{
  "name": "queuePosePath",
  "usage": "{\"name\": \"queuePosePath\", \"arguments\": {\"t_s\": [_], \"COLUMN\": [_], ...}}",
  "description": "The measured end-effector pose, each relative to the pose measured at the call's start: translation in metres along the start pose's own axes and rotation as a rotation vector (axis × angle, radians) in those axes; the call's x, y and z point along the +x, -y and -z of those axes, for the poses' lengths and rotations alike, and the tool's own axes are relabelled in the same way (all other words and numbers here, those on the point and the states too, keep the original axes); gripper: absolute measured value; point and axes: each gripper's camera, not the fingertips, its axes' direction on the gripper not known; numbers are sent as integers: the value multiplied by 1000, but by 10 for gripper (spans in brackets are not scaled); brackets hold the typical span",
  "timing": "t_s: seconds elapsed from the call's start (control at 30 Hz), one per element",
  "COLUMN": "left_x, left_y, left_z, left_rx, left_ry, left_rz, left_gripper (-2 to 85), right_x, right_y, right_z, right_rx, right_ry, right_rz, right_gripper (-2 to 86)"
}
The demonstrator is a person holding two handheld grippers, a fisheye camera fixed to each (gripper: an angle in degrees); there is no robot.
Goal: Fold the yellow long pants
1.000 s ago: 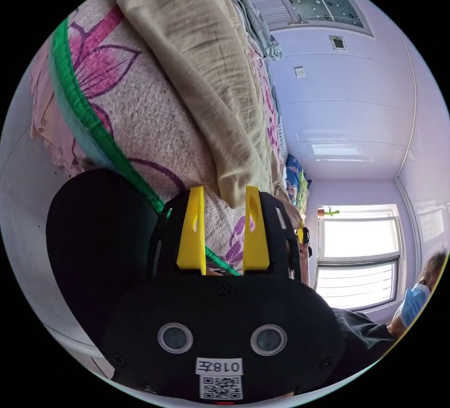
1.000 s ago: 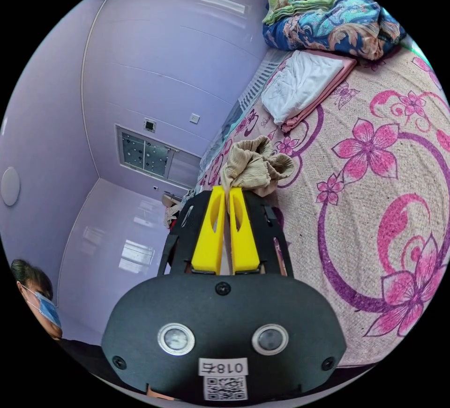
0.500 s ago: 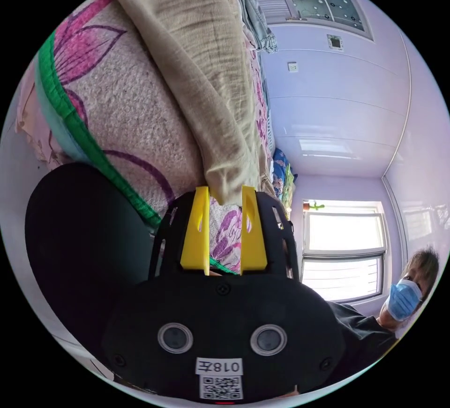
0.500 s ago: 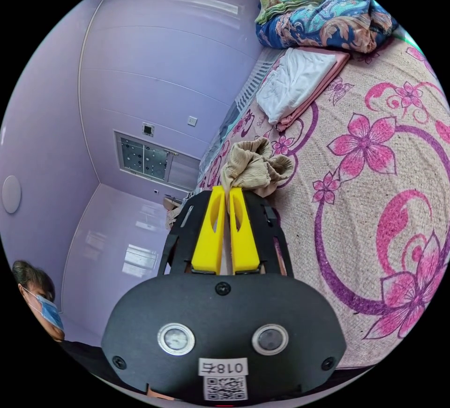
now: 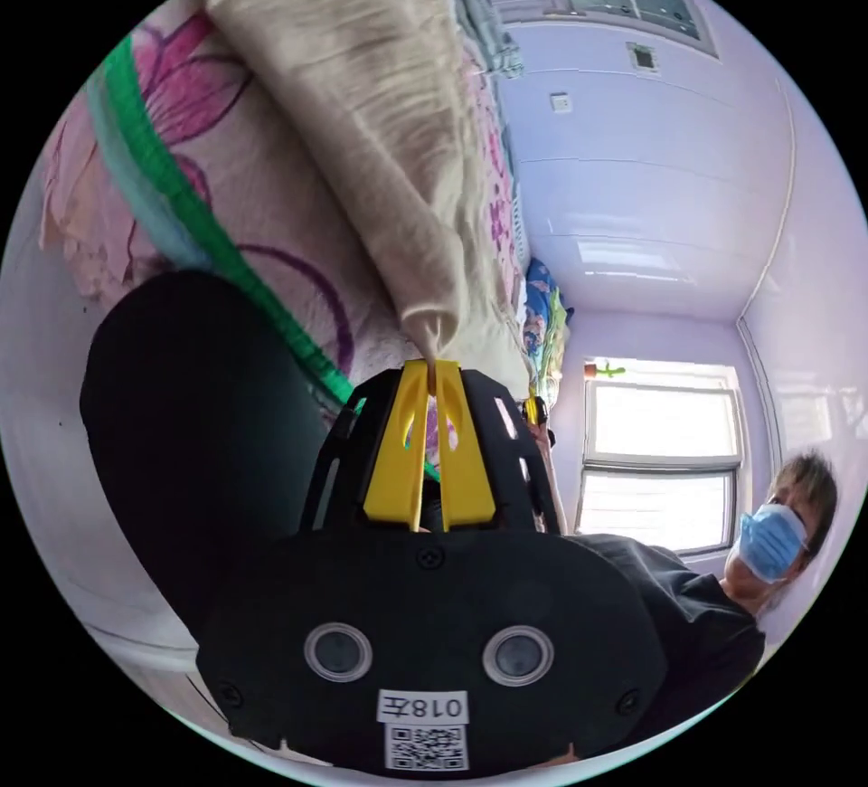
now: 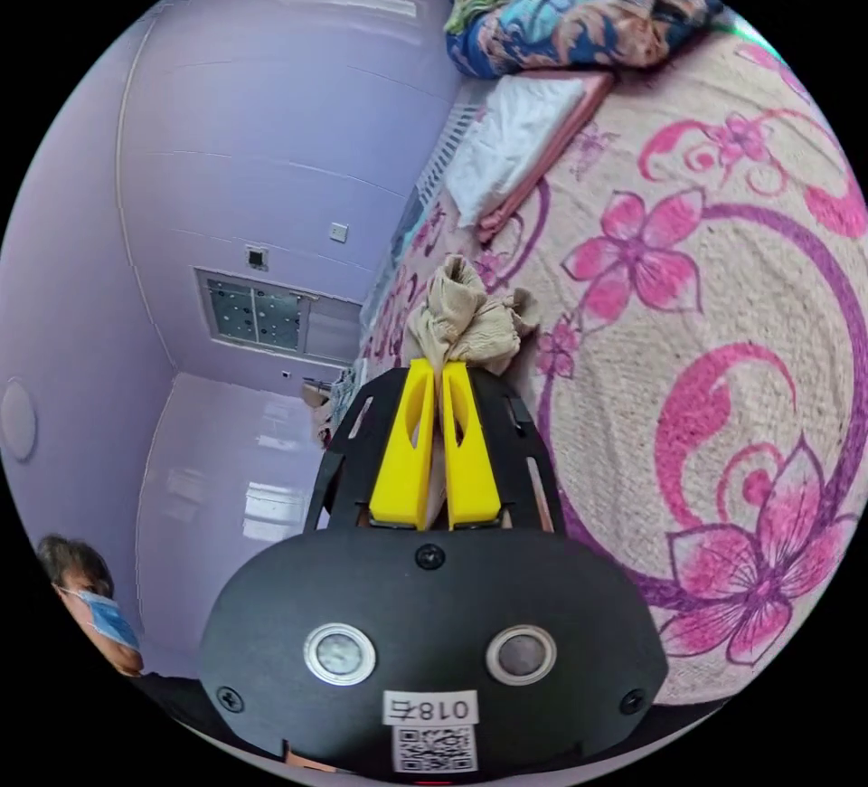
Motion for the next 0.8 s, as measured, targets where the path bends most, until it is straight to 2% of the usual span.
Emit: {"name": "queuePosePath", "arguments": {"t_s": [0.13, 0.27, 0.43, 0.5, 0.6, 0.7, 0.8], "left_x": [-22, -20, -46, -62, -91, -113, -131], "left_y": [-11, -37, -101, -117, -136, -146, -153], "left_z": [-26, -17, 44, 63, 84, 88, 85], "left_rx": [13, 39, 200, 256, 327, 363, 386], "left_ry": [-7, -46, -35, -24, -23, -36, -43], "left_rz": [44, -17, -63, -61, -41, -34, -27], "left_gripper": [15, 72, 83, 82, 80, 79, 77], "right_x": [0, -80, -253, -353, -443, -477, -470], "right_y": [-16, -24, -58, -112, -210, -321, -416], "right_z": [6, 15, -19, -61, -130, -205, -263], "right_rx": [-1, 8, -123, -251, -421, -565, -718], "right_ry": [36, 88, 91, 43, -97, -280, -468], "right_rz": [-98, 28, 428, 690, 989, 1237, 1428], "right_gripper": [4, 4, 4, 5, 6, 7, 7]}}
